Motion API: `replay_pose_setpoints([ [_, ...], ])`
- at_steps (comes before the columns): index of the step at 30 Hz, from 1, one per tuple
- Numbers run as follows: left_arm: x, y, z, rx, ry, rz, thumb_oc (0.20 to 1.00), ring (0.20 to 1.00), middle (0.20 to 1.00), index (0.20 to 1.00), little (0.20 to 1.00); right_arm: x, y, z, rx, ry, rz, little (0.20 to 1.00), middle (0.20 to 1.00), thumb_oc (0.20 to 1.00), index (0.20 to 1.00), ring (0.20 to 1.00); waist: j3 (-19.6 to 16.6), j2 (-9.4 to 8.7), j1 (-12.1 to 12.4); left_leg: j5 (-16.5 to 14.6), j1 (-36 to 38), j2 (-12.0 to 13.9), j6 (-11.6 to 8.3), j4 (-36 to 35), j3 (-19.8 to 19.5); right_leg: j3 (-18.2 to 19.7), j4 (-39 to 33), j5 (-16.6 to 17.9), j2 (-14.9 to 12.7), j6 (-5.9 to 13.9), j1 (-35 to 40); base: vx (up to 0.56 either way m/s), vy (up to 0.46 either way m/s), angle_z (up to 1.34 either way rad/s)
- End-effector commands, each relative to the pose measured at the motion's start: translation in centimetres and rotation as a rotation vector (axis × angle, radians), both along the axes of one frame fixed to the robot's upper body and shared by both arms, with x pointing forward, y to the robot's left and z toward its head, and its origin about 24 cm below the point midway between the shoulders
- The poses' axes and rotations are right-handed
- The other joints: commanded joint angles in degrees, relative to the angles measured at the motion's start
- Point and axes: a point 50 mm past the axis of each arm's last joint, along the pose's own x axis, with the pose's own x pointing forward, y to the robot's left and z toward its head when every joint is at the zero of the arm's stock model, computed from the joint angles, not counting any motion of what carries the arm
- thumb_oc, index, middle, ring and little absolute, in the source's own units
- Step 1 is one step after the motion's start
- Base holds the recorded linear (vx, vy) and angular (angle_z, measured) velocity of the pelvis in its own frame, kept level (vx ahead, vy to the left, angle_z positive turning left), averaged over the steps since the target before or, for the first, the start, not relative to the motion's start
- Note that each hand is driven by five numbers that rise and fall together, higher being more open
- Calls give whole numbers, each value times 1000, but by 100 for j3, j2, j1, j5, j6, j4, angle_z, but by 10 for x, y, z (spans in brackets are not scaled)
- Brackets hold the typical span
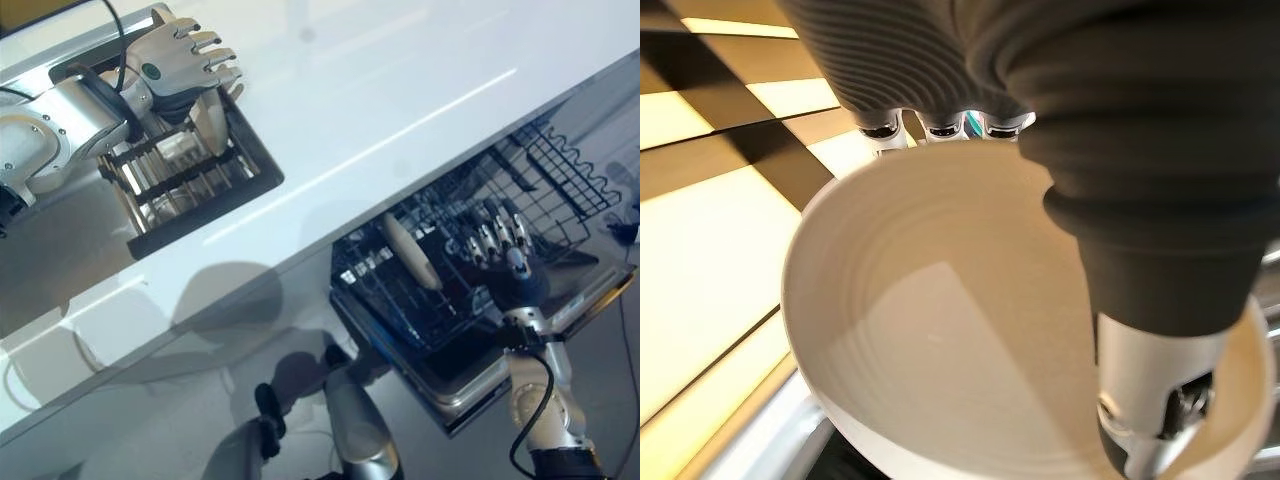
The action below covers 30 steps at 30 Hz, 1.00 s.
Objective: Pick up plates and place into dishwasher.
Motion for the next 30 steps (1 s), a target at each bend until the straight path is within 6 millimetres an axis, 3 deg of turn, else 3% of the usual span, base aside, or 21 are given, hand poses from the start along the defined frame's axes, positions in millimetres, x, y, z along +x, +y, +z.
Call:
replay_pose_setpoints([
  [1,-11,3,50,60,-204,131,539,539,539,539,539,5,-6,32,-10,-158,-10,1000,1000,1000,1000,1000,-35,18,-130,157,-230,331,-9,27,77,231,-506,490,13,401,-190,-57,-16,-2],
  [2,-9,1,51,91,-227,156,200,200,200,200,200,6,-4,32,-8,-163,-10,1000,1000,1000,1000,1000,-8,4,-144,168,-252,335,-15,21,76,232,-492,489,19,395,-213,-57,-22,-1],
  [8,-2,7,57,128,-290,227,200,200,200,200,200,7,-1,32,10,-179,-7,1000,1000,1000,1000,1000,17,-76,-204,186,-304,363,0,-5,166,225,-492,514,41,393,-289,-38,-29,-2],
  [16,-3,24,57,204,-297,268,200,200,200,200,200,4,-4,24,6,-157,10,1000,1000,1000,1000,1000,-91,-42,-221,144,-213,376,9,7,238,215,-507,482,17,375,-204,4,0,-4],
  [24,-12,23,63,230,-341,232,200,200,200,200,200,2,-3,17,10,-131,3,1000,1000,1000,1000,1000,-235,-28,-137,122,-84,378,29,-41,226,167,-612,467,-18,379,-35,0,0,0],
  [30,-25,30,67,185,-352,168,200,200,200,200,200,-3,-4,6,7,-80,-3,1000,1000,1000,1000,1000,-550,69,-29,55,225,330,61,-116,203,130,-790,443,-90,408,316,70,9,-2],
])
